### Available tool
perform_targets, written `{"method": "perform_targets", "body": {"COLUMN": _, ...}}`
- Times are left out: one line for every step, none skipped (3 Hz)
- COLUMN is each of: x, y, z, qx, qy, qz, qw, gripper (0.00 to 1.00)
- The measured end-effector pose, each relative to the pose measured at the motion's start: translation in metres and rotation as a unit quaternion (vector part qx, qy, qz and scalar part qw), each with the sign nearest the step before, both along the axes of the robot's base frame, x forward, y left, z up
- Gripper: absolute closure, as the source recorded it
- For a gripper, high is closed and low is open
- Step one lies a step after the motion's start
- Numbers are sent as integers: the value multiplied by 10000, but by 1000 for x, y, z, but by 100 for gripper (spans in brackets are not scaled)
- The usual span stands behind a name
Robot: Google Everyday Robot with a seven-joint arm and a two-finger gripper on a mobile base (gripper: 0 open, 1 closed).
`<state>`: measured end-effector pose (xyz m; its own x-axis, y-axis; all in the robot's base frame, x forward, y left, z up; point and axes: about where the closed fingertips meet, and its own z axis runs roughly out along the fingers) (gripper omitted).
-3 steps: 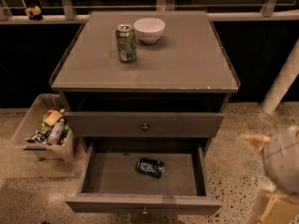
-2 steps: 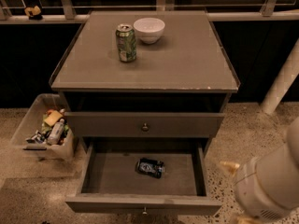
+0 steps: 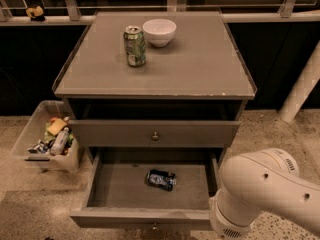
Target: Pick pepsi can from middle drawer and place on counter
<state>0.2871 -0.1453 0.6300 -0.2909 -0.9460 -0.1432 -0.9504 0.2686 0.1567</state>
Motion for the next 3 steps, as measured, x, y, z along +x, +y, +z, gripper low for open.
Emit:
{"method": "perform_targets", "body": {"x": 1, "y": 2, "z": -1, "qx": -63, "qy": 89, "qz": -354, "qw": 9993, "gripper": 0}}
{"method": "perform_targets", "body": {"x": -1, "y": -1, "z": -18, "qx": -106, "qy": 184, "qz": -259, "qw": 9994, "gripper": 0}}
{"method": "perform_targets", "body": {"x": 37, "y": 15, "z": -46, "qx": 9, "qy": 42, "qz": 307, "qw": 9995, "gripper": 0}}
